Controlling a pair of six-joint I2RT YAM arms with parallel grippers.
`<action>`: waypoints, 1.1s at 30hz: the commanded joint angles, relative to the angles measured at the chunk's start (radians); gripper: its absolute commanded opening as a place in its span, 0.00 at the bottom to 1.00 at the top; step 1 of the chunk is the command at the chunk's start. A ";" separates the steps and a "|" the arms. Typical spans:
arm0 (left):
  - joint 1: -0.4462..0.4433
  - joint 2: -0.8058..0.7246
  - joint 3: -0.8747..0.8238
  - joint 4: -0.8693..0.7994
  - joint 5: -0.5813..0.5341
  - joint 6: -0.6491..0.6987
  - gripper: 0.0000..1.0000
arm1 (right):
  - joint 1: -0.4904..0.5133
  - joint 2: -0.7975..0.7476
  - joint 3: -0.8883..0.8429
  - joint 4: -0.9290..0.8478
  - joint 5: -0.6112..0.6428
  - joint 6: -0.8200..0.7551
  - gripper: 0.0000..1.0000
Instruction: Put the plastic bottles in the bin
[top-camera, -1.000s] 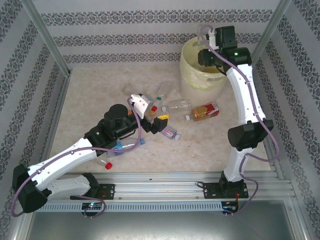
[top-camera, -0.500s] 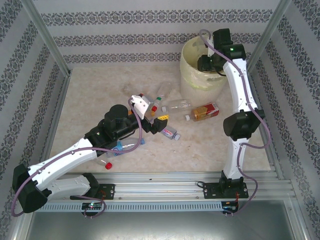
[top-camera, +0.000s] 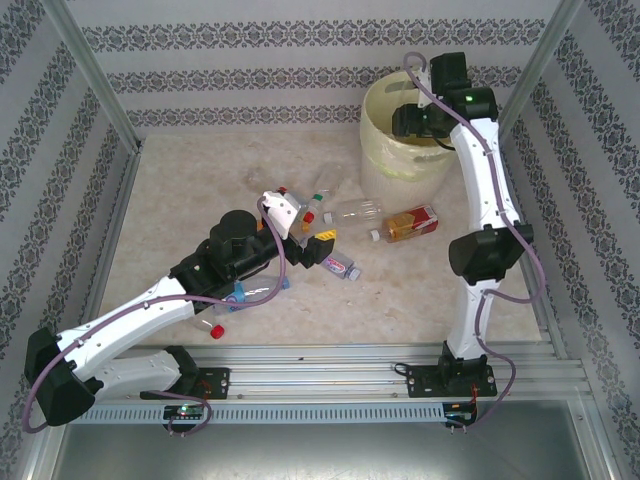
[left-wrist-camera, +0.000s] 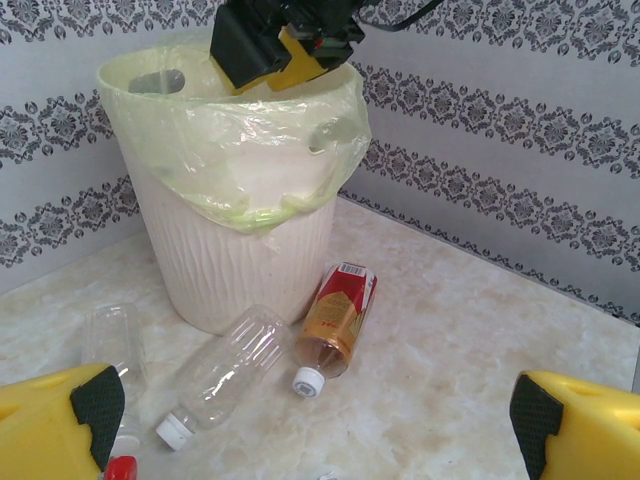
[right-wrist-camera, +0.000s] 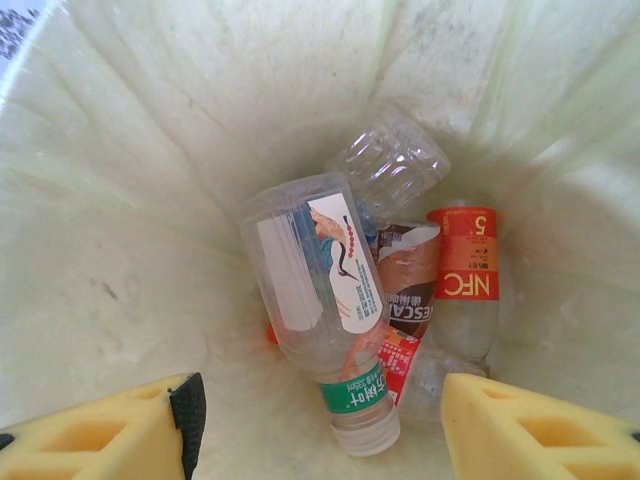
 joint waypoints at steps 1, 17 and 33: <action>0.013 -0.002 0.002 -0.006 -0.018 0.025 1.00 | -0.001 -0.120 -0.057 0.068 0.015 0.007 0.65; 0.001 0.015 0.026 -0.138 0.104 0.144 1.00 | 0.003 -0.725 -0.869 0.461 0.026 0.181 0.72; -0.042 0.031 0.021 -0.150 0.102 0.195 1.00 | -0.049 -0.983 -1.527 0.811 -0.083 0.555 0.82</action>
